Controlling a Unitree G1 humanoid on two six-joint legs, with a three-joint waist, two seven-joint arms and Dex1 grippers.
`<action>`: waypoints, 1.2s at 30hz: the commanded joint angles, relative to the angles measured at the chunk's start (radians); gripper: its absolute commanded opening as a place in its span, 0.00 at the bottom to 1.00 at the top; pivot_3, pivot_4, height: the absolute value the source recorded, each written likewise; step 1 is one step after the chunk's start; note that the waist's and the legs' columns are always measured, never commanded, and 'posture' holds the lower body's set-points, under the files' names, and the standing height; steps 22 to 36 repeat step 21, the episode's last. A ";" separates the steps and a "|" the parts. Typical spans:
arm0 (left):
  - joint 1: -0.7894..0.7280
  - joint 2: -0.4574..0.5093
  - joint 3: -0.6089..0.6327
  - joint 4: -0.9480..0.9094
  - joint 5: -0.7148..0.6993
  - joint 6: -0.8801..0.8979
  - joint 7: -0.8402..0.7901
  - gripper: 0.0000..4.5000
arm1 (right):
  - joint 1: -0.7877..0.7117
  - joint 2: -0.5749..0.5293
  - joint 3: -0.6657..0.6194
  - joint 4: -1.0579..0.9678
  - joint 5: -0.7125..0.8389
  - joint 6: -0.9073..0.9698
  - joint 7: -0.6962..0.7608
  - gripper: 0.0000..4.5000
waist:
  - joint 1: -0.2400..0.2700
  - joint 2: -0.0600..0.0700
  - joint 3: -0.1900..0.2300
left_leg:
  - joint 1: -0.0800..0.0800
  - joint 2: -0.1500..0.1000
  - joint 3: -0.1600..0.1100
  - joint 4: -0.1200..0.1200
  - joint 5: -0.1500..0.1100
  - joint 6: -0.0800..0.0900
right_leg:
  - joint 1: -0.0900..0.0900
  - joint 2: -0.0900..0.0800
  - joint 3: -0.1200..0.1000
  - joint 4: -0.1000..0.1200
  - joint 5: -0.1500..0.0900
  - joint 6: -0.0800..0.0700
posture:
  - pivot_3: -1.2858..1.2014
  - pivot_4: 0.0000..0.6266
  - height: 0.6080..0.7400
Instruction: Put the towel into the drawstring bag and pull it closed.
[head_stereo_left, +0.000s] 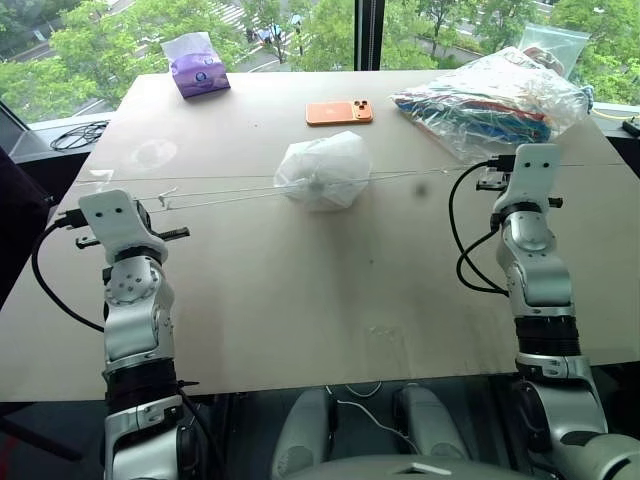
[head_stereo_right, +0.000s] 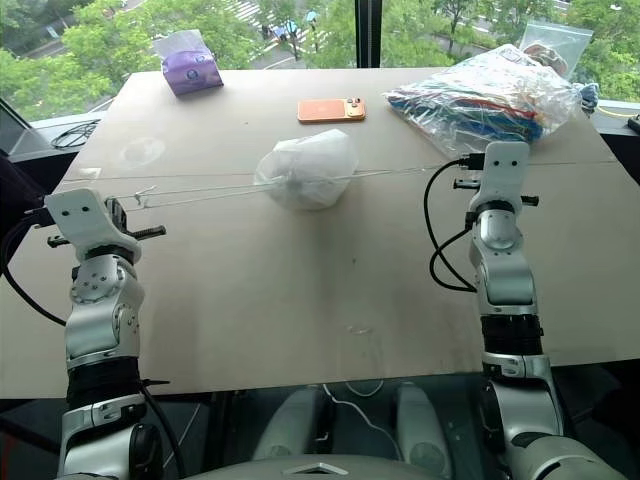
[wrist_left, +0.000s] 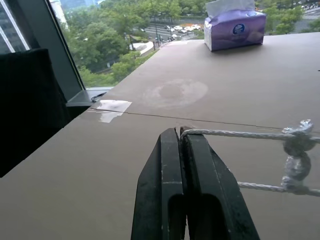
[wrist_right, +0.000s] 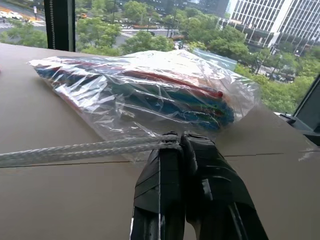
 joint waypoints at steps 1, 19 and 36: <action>-0.016 0.025 0.004 0.040 0.000 -0.018 -0.045 0.01 | -0.020 -0.033 -0.170 -0.001 0.093 -0.002 0.010 0.00 | 0.002 0.000 0.000 | 0.000 0.000 0.000 0.000 0.000 0.000 | 0.000 0.000 0.000 0.000 0.000 0.000 | 0.52 0.24 1.00; 0.276 0.321 -0.329 -0.279 -0.184 0.001 -0.973 0.99 | 0.417 -0.479 0.056 -0.261 0.428 -0.064 1.098 0.52 | -0.010 0.000 0.000 | 0.004 0.003 0.001 0.000 0.000 0.001 | 0.006 0.002 -0.001 -0.006 -0.003 -0.003 | 0.52 0.24 1.00; 0.291 0.313 -0.324 -0.296 -0.190 -0.003 -0.977 0.99 | 0.431 -0.466 0.036 -0.238 0.436 -0.092 1.113 0.52 | -0.007 0.000 0.001 | 0.007 0.003 0.001 0.000 0.000 0.001 | 0.010 0.002 -0.001 -0.006 -0.003 -0.003 | 0.52 0.24 1.00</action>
